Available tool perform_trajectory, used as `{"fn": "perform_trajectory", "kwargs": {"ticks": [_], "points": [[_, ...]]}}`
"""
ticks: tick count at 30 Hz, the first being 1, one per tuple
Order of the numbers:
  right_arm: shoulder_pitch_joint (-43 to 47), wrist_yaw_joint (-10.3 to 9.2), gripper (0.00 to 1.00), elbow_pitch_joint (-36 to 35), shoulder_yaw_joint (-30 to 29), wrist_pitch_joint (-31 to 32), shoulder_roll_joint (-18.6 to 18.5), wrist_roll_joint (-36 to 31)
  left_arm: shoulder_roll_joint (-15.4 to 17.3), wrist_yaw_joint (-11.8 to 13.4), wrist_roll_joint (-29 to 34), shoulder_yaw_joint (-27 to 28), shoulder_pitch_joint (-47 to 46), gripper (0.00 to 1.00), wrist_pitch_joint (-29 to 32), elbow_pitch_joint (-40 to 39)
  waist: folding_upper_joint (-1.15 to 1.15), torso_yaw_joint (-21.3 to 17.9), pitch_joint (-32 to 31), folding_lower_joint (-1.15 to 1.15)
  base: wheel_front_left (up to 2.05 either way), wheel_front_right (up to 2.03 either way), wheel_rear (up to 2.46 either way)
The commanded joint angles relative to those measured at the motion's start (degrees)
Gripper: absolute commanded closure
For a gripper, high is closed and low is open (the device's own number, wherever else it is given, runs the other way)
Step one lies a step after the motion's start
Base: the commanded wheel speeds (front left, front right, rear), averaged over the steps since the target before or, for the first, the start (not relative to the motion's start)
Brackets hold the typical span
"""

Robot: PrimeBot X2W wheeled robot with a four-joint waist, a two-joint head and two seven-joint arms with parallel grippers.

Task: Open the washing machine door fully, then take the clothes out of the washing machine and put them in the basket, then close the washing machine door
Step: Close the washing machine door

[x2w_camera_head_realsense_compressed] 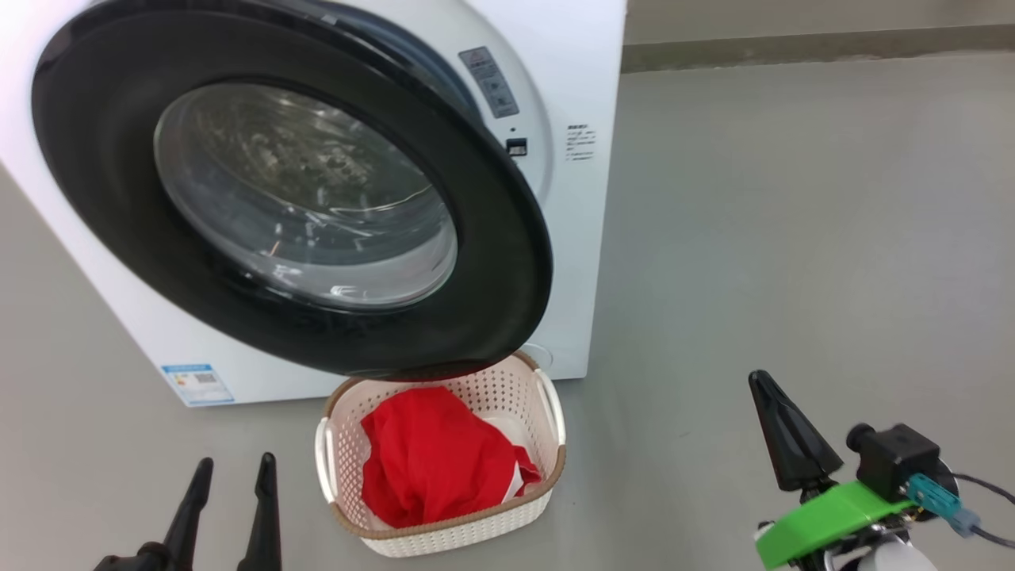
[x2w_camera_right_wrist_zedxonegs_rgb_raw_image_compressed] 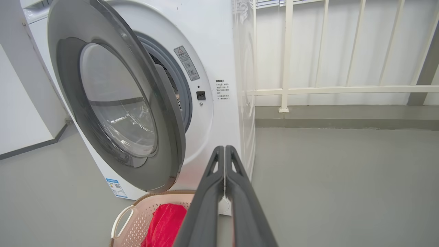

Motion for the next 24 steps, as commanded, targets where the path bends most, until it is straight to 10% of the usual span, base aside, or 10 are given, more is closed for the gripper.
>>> {"fn": "perform_trajectory", "kwargs": {"ticks": [1,24], "points": [[-3.4,0.36,1.00,-0.7,1.7,-0.4,-0.5,-0.9,0.3,-0.3,0.4,1.3,-1.6,0.00,-0.7,-1.3,0.00,1.2,1.0,0.00,0.00,0.00,0.00],[-25.2,0.36,1.00,8.9,10.0,-0.4,-1.0,-2.2,0.2,-0.2,0.0,-8.3,-9.4,0.00,-0.7,-2.5,0.00,15.8,10.6,0.00,0.00,0.00,0.00]]}}
